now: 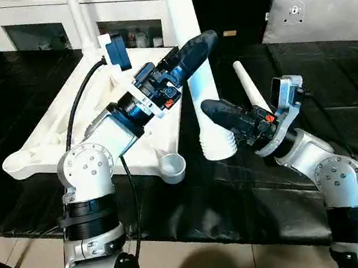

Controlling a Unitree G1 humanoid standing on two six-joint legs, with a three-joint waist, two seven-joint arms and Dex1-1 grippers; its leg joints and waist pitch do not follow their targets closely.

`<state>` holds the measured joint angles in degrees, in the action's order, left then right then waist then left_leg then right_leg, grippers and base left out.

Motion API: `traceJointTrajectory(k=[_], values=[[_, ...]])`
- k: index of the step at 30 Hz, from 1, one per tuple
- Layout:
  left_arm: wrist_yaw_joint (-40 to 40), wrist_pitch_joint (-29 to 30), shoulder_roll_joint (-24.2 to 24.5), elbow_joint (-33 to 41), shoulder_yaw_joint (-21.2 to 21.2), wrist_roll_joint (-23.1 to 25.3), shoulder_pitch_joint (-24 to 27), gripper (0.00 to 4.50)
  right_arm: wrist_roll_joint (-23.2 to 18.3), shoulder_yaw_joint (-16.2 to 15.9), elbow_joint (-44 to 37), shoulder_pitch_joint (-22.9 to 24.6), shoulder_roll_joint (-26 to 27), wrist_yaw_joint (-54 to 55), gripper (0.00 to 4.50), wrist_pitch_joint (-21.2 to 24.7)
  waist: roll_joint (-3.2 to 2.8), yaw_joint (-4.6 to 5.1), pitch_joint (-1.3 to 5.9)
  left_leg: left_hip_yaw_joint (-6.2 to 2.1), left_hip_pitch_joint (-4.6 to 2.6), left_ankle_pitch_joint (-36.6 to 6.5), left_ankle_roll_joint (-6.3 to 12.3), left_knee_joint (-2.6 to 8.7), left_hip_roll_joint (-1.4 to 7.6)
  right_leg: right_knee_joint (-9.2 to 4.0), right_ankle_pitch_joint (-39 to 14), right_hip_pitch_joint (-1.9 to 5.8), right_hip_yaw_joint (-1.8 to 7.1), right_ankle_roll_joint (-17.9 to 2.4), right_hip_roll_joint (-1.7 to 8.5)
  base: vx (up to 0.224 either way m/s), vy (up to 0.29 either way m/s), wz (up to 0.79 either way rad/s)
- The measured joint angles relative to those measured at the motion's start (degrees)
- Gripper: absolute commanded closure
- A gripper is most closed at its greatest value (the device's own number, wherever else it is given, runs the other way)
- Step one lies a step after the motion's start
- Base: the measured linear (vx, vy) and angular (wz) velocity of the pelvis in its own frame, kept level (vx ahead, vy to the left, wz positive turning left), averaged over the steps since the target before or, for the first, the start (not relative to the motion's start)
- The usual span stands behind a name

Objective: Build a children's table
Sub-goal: Pick table leg

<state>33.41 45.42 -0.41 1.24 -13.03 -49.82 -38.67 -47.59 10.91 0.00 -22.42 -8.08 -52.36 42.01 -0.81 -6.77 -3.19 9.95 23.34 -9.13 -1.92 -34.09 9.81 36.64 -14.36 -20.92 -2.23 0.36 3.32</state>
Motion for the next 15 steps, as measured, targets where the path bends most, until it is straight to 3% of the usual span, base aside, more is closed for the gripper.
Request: traceJointTrajectory(k=[15], values=[[0.7, -0.3, 1.1, 0.0, 0.7, 0.0, 0.8, 0.37, 1.1, -1.8, 0.0, 0.3, -1.9, -0.4, 2.64, -1.7, 0.01, 0.02, 0.00, 0.00, 0.00, 0.0, 0.00, 0.01, 0.00, -0.02, 0.0, 0.00, 0.00, 0.0, 0.00, 0.000, 0.000, 0.00]])
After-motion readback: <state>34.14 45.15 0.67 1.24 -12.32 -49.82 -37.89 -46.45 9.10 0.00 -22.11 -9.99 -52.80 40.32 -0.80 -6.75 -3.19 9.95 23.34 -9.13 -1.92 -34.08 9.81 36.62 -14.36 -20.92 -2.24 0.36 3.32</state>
